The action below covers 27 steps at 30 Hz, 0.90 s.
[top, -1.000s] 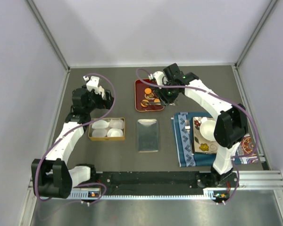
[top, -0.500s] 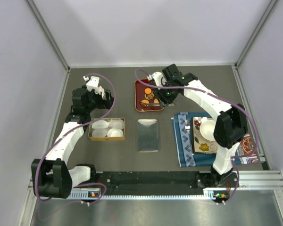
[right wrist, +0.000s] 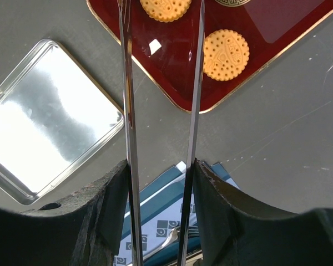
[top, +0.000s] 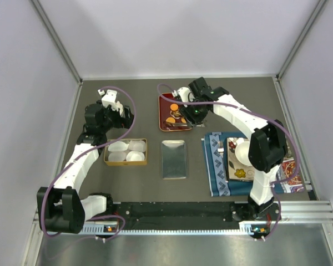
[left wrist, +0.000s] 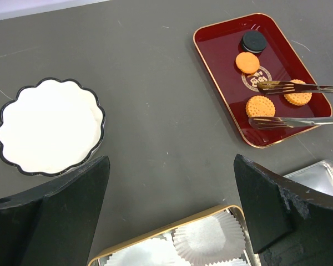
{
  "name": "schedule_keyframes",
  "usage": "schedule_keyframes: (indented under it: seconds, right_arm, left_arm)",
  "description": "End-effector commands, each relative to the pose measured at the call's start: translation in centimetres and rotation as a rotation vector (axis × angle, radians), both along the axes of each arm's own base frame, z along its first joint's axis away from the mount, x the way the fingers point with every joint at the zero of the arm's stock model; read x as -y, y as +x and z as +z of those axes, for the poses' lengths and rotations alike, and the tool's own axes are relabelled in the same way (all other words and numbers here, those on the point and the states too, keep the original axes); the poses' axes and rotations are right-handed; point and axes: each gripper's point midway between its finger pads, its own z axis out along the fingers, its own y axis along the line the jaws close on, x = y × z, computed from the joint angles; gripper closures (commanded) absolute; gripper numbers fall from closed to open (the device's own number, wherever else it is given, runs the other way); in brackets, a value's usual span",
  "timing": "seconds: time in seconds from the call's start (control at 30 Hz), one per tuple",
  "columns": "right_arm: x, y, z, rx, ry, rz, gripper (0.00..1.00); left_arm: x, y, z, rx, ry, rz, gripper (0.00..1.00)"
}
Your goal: Pack the cookies
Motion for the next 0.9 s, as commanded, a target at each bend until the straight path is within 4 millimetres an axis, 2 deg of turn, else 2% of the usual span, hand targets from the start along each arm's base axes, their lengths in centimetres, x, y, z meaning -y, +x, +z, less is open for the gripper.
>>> schedule_keyframes:
  seconds: [0.0,0.23,0.6,0.87]
  right_arm:
    - [-1.43,1.20,1.30,0.060,0.028,0.022,0.52]
    - [-1.41,1.27,0.69,0.052,0.018,0.027,0.53]
    - [-0.71,1.08,0.96,0.070,-0.004,0.026,0.55]
    - [-0.69,1.05,1.35,0.076,0.002,0.020,0.63]
  left_arm:
    - [-0.11,0.38,1.58,0.059,0.002,-0.001,0.01]
    - [-0.12,0.40,1.61,0.061,0.004,-0.001,0.01]
    - [-0.12,0.35,1.69,0.062,0.002,-0.001,0.01]
    - [-0.14,0.34,1.91,0.065,0.001,0.001,0.01]
